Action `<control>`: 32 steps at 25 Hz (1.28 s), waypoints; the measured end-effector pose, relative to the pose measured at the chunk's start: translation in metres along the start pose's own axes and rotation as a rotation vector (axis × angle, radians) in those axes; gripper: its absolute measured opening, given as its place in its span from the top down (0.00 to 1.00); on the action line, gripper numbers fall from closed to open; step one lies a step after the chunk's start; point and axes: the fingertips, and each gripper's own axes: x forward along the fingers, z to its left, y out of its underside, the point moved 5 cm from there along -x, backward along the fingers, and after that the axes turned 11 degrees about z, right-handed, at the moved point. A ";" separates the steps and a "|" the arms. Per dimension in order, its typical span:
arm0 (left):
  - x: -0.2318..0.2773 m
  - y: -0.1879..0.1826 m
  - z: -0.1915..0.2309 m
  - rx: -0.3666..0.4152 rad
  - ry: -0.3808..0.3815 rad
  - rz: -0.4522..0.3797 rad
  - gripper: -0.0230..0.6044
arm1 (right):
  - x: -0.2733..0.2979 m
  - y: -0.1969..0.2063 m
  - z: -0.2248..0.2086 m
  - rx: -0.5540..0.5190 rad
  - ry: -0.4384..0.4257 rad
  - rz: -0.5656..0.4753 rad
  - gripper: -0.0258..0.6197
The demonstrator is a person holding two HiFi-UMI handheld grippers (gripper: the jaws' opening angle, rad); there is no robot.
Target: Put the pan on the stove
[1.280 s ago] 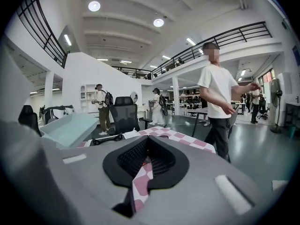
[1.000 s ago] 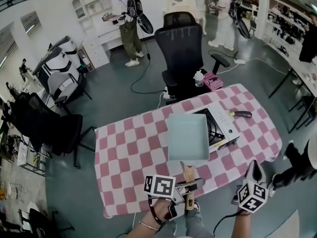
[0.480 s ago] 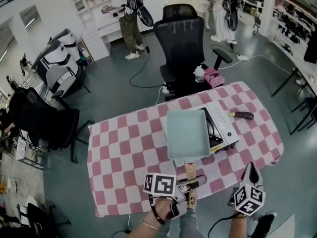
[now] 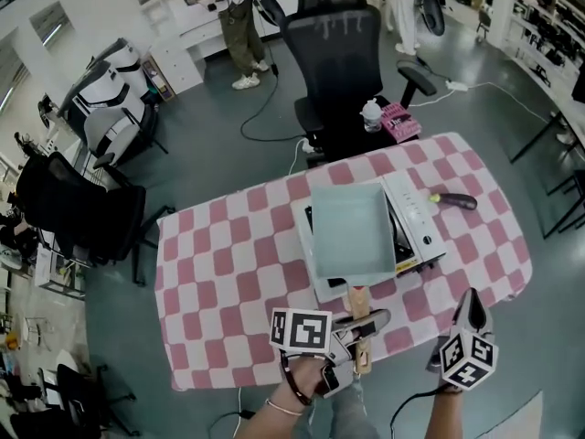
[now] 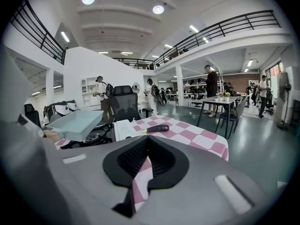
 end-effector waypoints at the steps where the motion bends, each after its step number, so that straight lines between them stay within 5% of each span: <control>1: 0.003 -0.002 0.001 -0.002 0.002 -0.004 0.85 | 0.003 0.000 -0.003 -0.001 0.001 0.003 0.95; 32: 0.055 -0.042 0.015 -0.038 0.032 -0.117 0.84 | 0.025 0.001 -0.041 -0.042 0.000 0.075 0.95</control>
